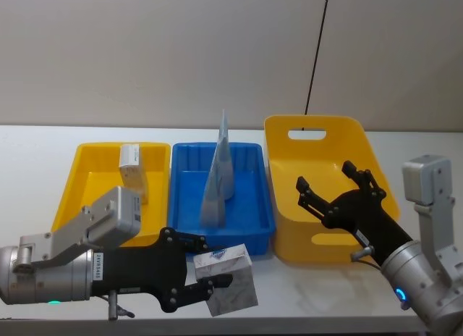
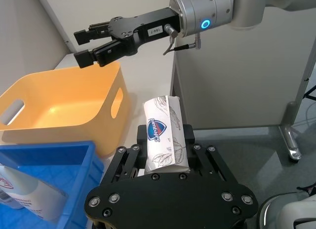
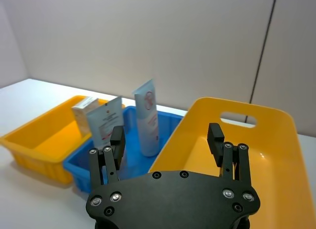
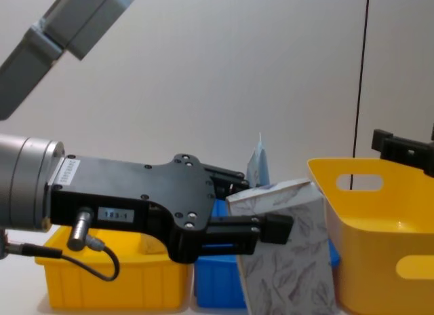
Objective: Bimanual collaborative sorting of washing and personal care products
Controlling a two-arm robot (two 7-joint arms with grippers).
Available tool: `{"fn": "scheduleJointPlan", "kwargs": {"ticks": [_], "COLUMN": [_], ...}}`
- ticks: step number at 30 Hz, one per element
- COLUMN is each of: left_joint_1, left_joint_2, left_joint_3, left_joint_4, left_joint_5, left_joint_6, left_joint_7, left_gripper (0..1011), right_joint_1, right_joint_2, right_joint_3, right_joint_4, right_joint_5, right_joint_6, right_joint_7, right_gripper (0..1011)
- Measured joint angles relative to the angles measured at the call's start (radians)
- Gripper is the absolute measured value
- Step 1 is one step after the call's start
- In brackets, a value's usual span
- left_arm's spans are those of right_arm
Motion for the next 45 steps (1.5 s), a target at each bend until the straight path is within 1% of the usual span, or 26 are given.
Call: {"fn": "scheduleJointPlan", "kwargs": {"ticks": [4, 6, 9, 12, 13, 19, 20, 23, 25, 26, 29, 34, 35, 39, 42, 45], "left_joint_1": [0.0, 0.0, -0.001, -0.001, -0.001, -0.001, -0.001, -0.001, -0.001, -0.001, -0.001, -0.001, -0.001, -0.001, -0.001, -0.001], "left_joint_2": [0.0, -0.001, -0.001, -0.001, -0.001, -0.001, -0.001, -0.001, -0.001, -0.001, -0.001, -0.001, -0.001, -0.001, -0.001, -0.001], "left_joint_3": [0.0, 0.001, 0.001, 0.001, 0.001, 0.001, 0.001, 0.001, 0.001, 0.001, 0.001, 0.001, 0.001, 0.001, 0.001, 0.001], "left_joint_4": [0.0, 0.0, 0.0, 0.0, 0.0, 0.0, 0.0, 0.0, 0.0, 0.0, 0.0, 0.0, 0.0, 0.0, 0.0, 0.0], "left_joint_5": [0.0, 0.0, 0.0, 0.0, 0.0, 0.0, 0.0, 0.0, 0.0, 0.0, 0.0, 0.0, 0.0, 0.0, 0.0, 0.0], "left_joint_6": [0.0, 0.0, 0.0, 0.0, 0.0, 0.0, 0.0, 0.0, 0.0, 0.0, 0.0, 0.0, 0.0, 0.0, 0.0, 0.0], "left_joint_7": [0.0, 0.0, 0.0, 0.0, 0.0, 0.0, 0.0, 0.0, 0.0, 0.0, 0.0, 0.0, 0.0, 0.0, 0.0, 0.0], "left_gripper": [365, 365, 365, 365, 365, 365, 365, 365, 365, 365, 365, 365, 365, 365, 365, 365], "right_joint_1": [-0.005, -0.006, -0.008, -0.008, -0.008, -0.006, -0.005, -0.004, -0.003, -0.001, 0.001, 0.007, 0.009, 0.016, 0.026, 0.033], "right_joint_2": [0.025, 0.037, 0.066, 0.084, 0.096, 0.147, 0.16, 0.182, 0.203, 0.216, 0.239, 0.286, 0.298, 0.324, 0.352, 0.366], "right_joint_3": [0.011, 0.015, 0.026, 0.032, 0.036, 0.047, 0.049, 0.051, 0.051, 0.051, 0.051, 0.042, 0.037, 0.025, 0.006, -0.008], "right_joint_4": [-0.009, -0.013, -0.019, -0.021, -0.022, -0.024, -0.024, -0.024, -0.022, -0.02, -0.017, -0.008, -0.005, 0.002, 0.012, 0.018], "right_joint_5": [0.036, 0.048, 0.084, 0.104, 0.117, 0.161, 0.174, 0.19, 0.205, 0.213, 0.224, 0.242, 0.245, 0.247, 0.245, 0.241], "right_joint_6": [0.003, 0.004, 0.01, 0.013, 0.016, 0.027, 0.03, 0.033, 0.036, 0.036, 0.038, 0.038, 0.036, 0.032, 0.021, 0.014], "right_joint_7": [0.059, 0.079, 0.136, 0.168, 0.192, 0.274, 0.3, 0.335, 0.369, 0.395, 0.429, 0.51, 0.535, 0.577, 0.634, 0.663], "right_gripper": [1002, 1002, 1002, 1002, 1002, 1002, 1002, 1002, 1002, 1002, 1002, 1002, 1002, 1002, 1002, 1002]}}
